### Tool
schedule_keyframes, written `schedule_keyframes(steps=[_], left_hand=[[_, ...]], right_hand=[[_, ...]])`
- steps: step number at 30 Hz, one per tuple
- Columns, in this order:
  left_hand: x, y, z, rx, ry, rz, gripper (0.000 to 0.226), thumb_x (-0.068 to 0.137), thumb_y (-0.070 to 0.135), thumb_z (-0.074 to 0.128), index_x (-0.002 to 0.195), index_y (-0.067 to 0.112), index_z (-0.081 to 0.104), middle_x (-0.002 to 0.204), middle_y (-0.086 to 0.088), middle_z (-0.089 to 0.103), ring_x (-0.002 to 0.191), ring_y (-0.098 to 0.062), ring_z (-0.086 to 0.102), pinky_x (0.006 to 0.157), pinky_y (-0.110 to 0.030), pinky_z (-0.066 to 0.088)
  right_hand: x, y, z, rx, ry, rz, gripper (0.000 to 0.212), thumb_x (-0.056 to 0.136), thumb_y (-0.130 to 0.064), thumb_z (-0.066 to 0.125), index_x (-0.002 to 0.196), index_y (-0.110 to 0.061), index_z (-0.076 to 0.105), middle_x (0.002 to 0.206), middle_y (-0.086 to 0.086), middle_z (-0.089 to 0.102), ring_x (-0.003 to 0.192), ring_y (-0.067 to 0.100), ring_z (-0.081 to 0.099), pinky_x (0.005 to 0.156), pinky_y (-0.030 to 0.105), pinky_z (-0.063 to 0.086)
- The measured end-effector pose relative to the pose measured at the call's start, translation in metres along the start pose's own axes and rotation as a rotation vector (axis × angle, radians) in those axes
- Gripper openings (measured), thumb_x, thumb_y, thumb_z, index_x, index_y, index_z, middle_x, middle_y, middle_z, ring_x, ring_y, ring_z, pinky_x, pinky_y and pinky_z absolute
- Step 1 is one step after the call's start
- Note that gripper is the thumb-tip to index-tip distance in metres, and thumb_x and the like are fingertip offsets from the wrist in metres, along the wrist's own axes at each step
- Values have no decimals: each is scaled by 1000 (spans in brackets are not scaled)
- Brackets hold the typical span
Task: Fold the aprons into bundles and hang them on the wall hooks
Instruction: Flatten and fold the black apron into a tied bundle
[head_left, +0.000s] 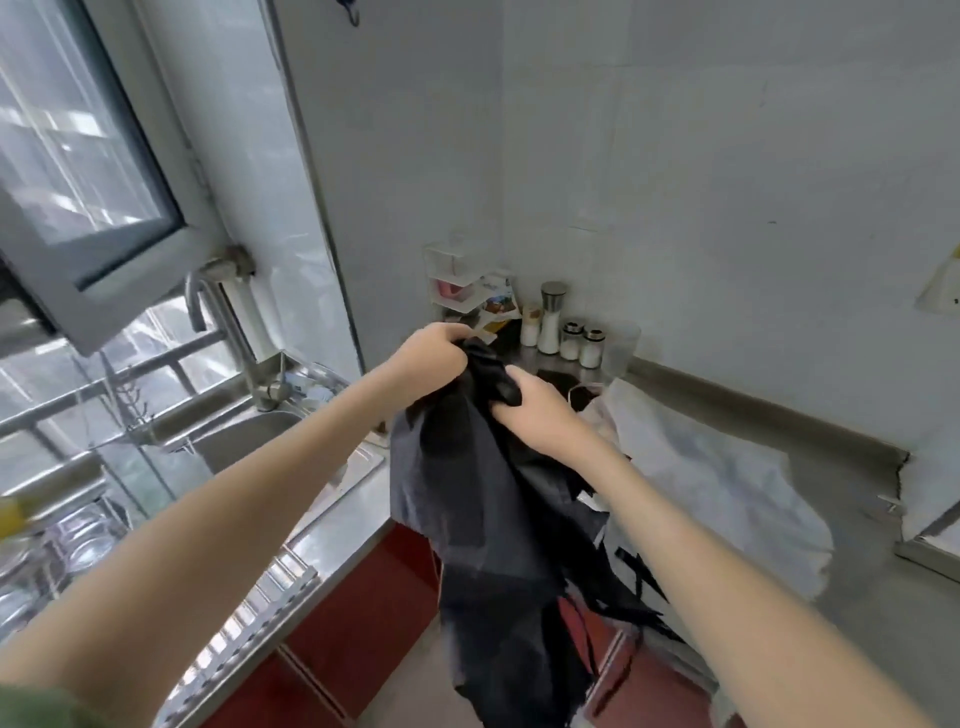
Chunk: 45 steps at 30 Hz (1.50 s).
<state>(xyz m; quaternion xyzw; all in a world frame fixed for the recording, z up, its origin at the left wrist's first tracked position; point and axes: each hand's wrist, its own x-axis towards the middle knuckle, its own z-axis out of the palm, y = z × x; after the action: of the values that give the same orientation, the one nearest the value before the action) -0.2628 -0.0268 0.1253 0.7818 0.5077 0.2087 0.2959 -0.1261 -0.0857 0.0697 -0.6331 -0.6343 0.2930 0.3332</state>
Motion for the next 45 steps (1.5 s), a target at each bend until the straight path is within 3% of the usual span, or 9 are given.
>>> schedule_keyframes(steps=[5, 13, 16, 19, 27, 30, 36, 39, 45], left_hand=[[-11, -41, -26, -36, 55, -91, 37, 78, -8, 36, 69, 22, 56, 71, 1, 56, 87, -30, 57, 74, -30, 41], [-32, -64, -31, 80, -96, -89, 9, 87, 15, 52, 82, 16, 60, 82, -2, 59, 89, -22, 54, 71, -28, 36], [-29, -58, -14, 232, -151, 15, 25, 90, 36, 57, 71, 20, 55, 75, -1, 57, 76, -16, 55, 65, -27, 37], [-21, -48, 4, 314, -147, 109, 41, 89, 51, 58, 68, 16, 53, 63, 0, 51, 62, -15, 50, 57, -29, 34], [19, 15, 47, 235, -262, 196, 50, 94, 56, 45, 104, 10, 64, 94, -3, 61, 89, -21, 58, 74, -32, 41], [27, 40, 66, 255, -280, 240, 55, 98, 54, 38, 97, 2, 58, 101, -10, 60, 95, -24, 57, 77, -32, 38], [27, 71, 100, 72, -328, 310, 60, 92, 55, 52, 133, 13, 51, 126, 0, 57, 115, -16, 52, 87, -24, 37], [31, 79, 115, 328, -388, 443, 72, 78, 57, 69, 129, 13, 43, 111, 1, 56, 101, -23, 54, 79, -32, 45], [34, 88, 138, 476, -429, 539, 23, 90, 8, 53, 99, 7, 32, 79, -9, 47, 65, -25, 45, 52, -34, 29]], right_hand=[[10, -24, 45, 147, -54, -19, 19, 91, -15, 56, 110, -15, 57, 102, 1, 64, 93, 17, 58, 74, 26, 46], [9, -2, 62, 102, -226, 36, 3, 97, -26, 52, 99, -26, 50, 101, -3, 60, 93, 14, 54, 73, 28, 42], [2, 25, 43, 66, -231, 77, 14, 99, -19, 48, 108, -28, 55, 109, -4, 63, 102, 14, 57, 91, 32, 45], [-11, 51, 11, 85, -207, 168, 21, 98, -9, 48, 95, -26, 60, 94, -7, 63, 93, 12, 58, 81, 26, 45], [-61, 110, -64, 231, 258, 443, 34, 98, -39, 48, 100, -11, 67, 93, 10, 71, 89, 26, 65, 80, 38, 48], [-80, 104, -93, 316, 469, 375, 24, 100, -29, 48, 99, -15, 68, 104, 4, 71, 100, 19, 62, 92, 35, 46], [-121, 76, -145, 337, 502, 253, 17, 95, -11, 54, 85, -8, 68, 77, -6, 68, 71, 6, 61, 69, 23, 45], [-134, 84, -167, 198, 558, 303, 23, 92, -25, 61, 78, -7, 64, 71, -4, 63, 70, 9, 57, 68, 29, 40], [-168, 96, -183, -113, 676, 421, 33, 91, -34, 61, 77, -5, 60, 69, 5, 55, 67, 16, 48, 63, 31, 32]])
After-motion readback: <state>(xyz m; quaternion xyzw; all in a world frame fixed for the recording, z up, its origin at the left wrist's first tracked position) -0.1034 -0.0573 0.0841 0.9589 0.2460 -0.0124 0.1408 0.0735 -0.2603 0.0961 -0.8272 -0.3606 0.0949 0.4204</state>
